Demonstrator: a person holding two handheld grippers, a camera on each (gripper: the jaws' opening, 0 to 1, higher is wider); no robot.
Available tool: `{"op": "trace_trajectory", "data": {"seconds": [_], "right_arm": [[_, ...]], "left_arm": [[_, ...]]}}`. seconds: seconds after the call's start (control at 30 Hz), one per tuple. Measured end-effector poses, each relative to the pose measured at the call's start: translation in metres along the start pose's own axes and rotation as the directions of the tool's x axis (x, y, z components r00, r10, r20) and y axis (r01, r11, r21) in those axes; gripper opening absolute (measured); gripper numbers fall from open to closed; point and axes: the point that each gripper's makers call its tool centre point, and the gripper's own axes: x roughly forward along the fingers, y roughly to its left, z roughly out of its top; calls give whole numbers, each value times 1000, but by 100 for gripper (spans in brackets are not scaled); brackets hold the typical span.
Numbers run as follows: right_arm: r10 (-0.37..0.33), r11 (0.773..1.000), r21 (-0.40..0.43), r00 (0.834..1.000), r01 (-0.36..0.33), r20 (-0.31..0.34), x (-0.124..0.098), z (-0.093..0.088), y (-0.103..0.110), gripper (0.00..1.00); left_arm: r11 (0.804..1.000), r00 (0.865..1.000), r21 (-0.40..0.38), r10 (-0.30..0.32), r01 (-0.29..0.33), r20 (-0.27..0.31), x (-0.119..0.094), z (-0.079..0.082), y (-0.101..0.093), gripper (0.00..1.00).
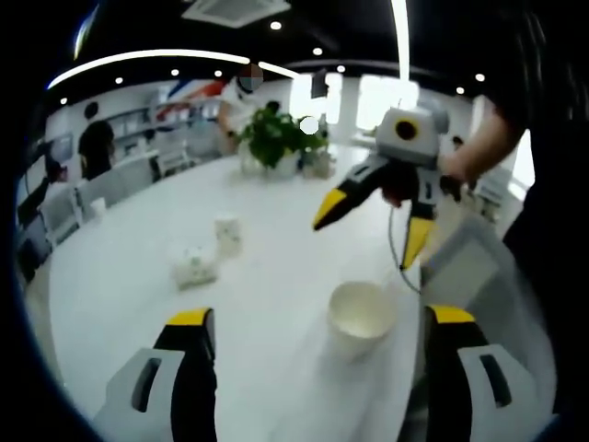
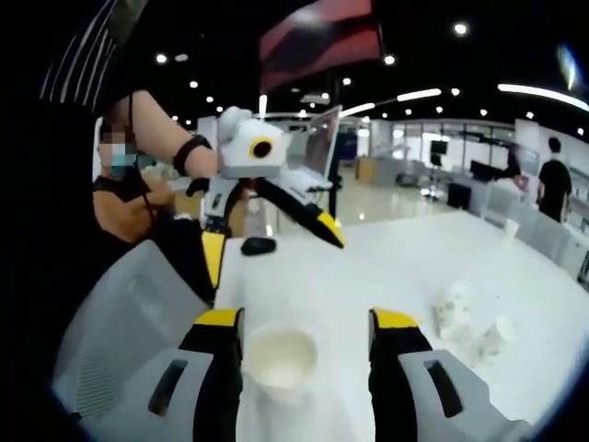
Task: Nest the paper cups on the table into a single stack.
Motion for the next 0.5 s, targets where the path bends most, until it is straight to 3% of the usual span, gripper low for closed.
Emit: {"op": "trace_trajectory", "data": {"seconds": [0.5], "right_arm": [[-98, 995, -10, 995, 98, 8, -14, 11, -30, 56]], "left_arm": [[1000, 1000, 8, 2, -2, 8, -5, 3, -1, 93]]}}
